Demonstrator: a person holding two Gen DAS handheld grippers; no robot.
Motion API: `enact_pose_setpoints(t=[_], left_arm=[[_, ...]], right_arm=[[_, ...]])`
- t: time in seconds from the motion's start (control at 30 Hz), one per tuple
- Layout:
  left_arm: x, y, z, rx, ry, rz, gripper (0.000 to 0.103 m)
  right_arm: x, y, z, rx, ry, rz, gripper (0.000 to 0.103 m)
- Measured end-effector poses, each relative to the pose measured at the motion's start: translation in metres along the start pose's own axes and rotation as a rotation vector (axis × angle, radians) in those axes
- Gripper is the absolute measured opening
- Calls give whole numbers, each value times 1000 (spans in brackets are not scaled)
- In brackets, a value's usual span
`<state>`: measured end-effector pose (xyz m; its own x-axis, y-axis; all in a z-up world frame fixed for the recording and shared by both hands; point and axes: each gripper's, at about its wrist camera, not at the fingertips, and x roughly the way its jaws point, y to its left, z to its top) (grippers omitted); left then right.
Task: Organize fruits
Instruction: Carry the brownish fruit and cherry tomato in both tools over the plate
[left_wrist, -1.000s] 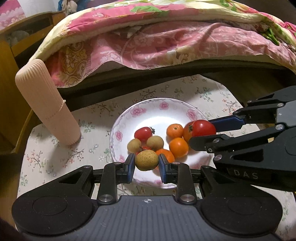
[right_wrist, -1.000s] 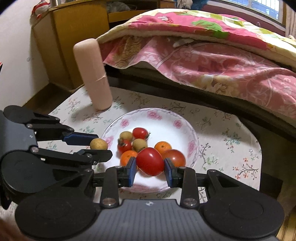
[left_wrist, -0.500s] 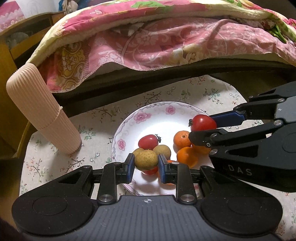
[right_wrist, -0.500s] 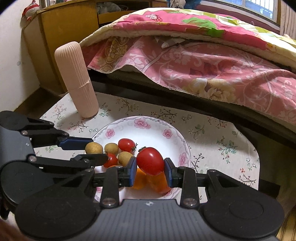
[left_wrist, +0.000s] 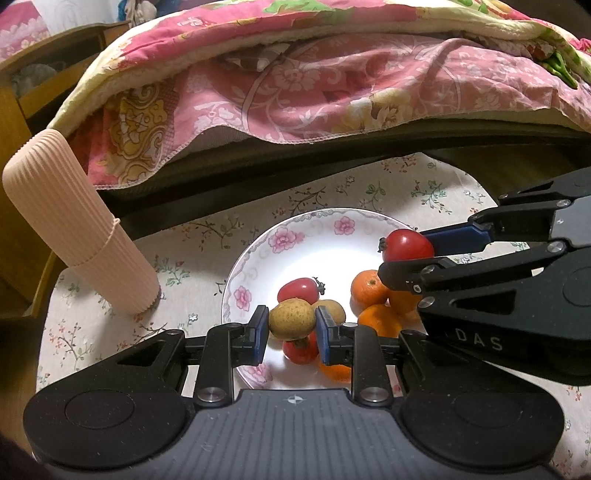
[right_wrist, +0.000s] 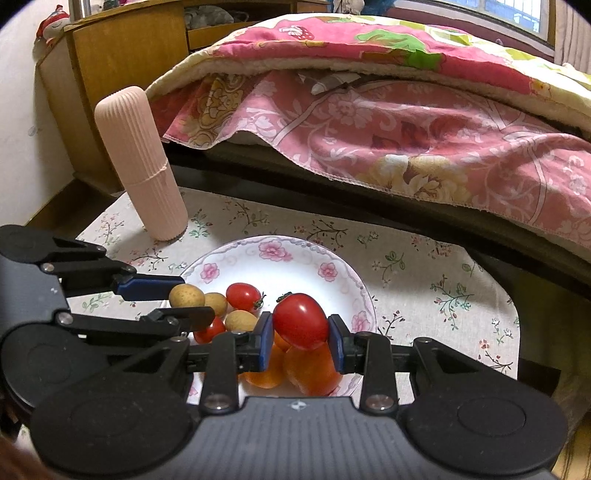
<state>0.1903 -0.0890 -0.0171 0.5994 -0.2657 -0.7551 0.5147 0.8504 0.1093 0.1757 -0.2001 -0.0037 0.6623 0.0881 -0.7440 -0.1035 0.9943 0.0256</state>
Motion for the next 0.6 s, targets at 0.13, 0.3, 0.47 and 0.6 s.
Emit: enact_pose_setpoints(t=[0.13, 0.3, 0.47, 0.6], left_arm=[[2, 1, 1, 0, 1, 0, 33], [8, 1, 4, -1, 5, 0, 33], [10, 2, 5, -3, 7, 1, 33], [13, 2, 5, -4, 9, 2, 33]], right_arm=[[2, -1, 1, 1, 0, -1, 33], [4, -2, 2, 0, 2, -1, 33], [7, -4, 3, 1, 6, -2, 33], [9, -4, 3, 6, 8, -1, 33]])
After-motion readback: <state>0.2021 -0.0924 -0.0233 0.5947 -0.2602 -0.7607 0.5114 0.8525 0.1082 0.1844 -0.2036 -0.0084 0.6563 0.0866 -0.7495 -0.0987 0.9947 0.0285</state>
